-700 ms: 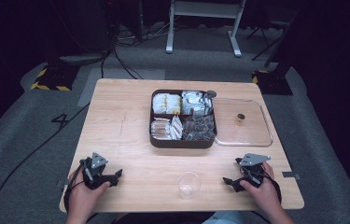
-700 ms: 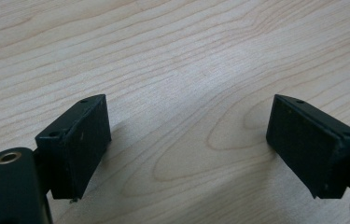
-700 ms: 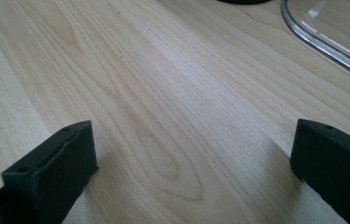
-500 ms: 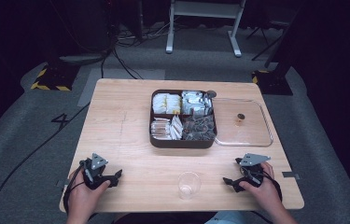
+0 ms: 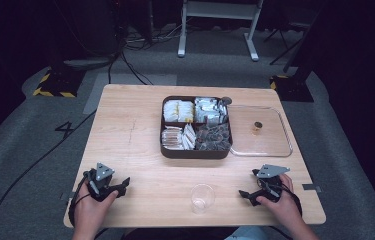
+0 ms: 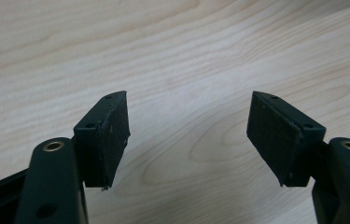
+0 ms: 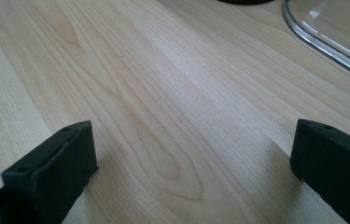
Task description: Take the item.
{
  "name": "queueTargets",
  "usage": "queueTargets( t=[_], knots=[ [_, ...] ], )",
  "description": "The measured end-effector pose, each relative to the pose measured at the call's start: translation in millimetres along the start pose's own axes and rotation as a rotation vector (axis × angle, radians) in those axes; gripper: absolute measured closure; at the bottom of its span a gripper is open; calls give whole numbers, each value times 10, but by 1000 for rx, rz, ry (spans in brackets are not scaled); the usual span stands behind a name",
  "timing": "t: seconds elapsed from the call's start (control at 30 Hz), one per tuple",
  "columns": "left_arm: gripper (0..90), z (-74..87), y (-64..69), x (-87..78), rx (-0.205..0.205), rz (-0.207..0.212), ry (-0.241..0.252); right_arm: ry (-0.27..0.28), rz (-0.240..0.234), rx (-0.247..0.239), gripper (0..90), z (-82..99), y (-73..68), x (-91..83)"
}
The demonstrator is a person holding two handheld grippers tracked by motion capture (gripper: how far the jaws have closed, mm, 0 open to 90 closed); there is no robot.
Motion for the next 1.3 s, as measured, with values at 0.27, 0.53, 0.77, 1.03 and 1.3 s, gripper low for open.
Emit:
queueTargets(
  t=[0.27,0.53,0.77,1.03,1.3],
  knots=[
    [307,-337,225,-108,-1,91,105,1,0,0,4,0,0,0],
    [295,-637,431,-112,26,66,117,0,0,1,4,0,-1,0],
    [308,-879,533,-112,9,70,145,1,5,5,5,-25,20,24],
    [320,-1206,621,-74,40,64,171,1,20,18,5,-34,28,36],
    [320,-1533,706,30,40,66,191,1,23,22,5,-36,26,38]
  ],
)
Point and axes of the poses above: each handheld gripper's, and its own axes: x roughly forward along the jaws, z roughly out of its underside, y roughly to its right, the point moved 9 cm from there along x, roughly forward along the jaws, and after that the axes turned 1 degree about -z, right-handed, at the moved point
